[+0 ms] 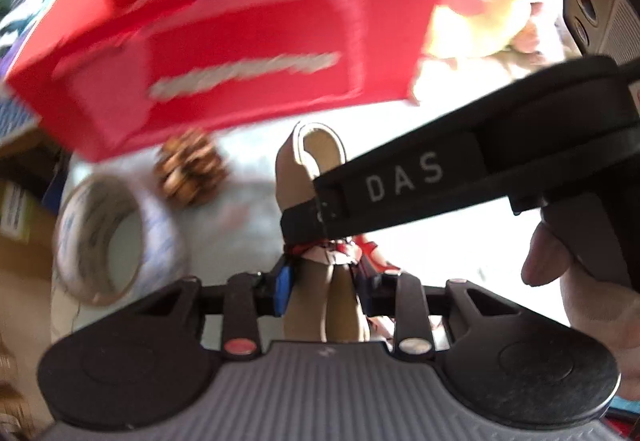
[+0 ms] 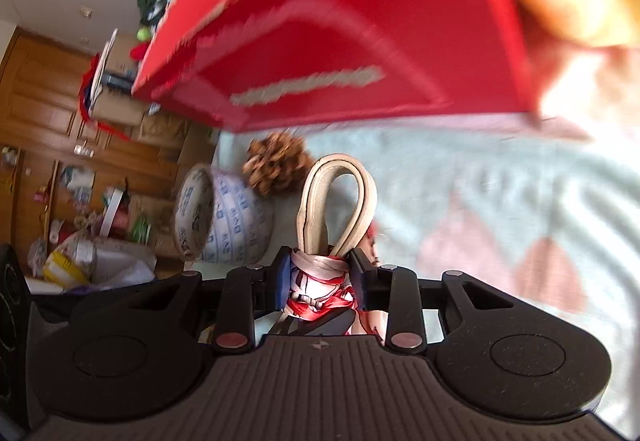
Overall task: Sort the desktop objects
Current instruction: 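Lift the strapped item with the right gripper over the red box, then lower the strapped item into the red box and open the right gripper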
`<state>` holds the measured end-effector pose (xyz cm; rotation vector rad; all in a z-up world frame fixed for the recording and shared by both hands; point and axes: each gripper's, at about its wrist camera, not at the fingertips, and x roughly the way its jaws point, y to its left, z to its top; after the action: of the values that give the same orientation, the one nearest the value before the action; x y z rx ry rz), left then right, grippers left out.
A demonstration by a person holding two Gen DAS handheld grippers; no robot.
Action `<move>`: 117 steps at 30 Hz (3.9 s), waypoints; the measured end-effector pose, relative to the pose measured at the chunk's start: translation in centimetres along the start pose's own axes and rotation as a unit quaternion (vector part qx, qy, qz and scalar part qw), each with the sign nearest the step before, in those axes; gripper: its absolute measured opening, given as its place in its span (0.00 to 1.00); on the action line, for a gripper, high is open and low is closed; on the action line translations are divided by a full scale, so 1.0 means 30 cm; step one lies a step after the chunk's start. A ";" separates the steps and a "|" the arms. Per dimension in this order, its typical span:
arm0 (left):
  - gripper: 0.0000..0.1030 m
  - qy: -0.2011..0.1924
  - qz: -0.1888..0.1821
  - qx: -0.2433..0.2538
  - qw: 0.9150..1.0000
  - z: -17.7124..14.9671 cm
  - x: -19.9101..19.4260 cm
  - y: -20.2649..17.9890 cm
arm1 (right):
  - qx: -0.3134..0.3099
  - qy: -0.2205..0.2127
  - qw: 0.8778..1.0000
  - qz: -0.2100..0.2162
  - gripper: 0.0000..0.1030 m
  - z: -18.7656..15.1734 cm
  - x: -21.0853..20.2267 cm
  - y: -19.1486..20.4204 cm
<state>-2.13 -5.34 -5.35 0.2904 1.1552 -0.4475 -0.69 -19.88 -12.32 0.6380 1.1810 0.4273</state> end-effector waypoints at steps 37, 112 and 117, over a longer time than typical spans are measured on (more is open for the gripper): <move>0.33 -0.150 -0.025 0.083 0.985 0.517 -0.241 0.477 | -0.111 -0.127 0.985 -0.025 0.32 0.592 0.007 0.468; 0.66 0.107 -0.125 0.037 0.986 0.580 0.185 0.646 | -0.078 0.027 0.991 -0.103 0.33 0.673 0.306 0.230; 0.68 0.091 -0.116 0.017 0.989 0.578 0.167 0.690 | -0.079 0.000 0.992 -0.100 0.33 0.652 0.270 0.242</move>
<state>23.58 4.16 -3.54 0.2304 1.3687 -0.6568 20.59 -14.00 -8.62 0.3781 1.1847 0.3474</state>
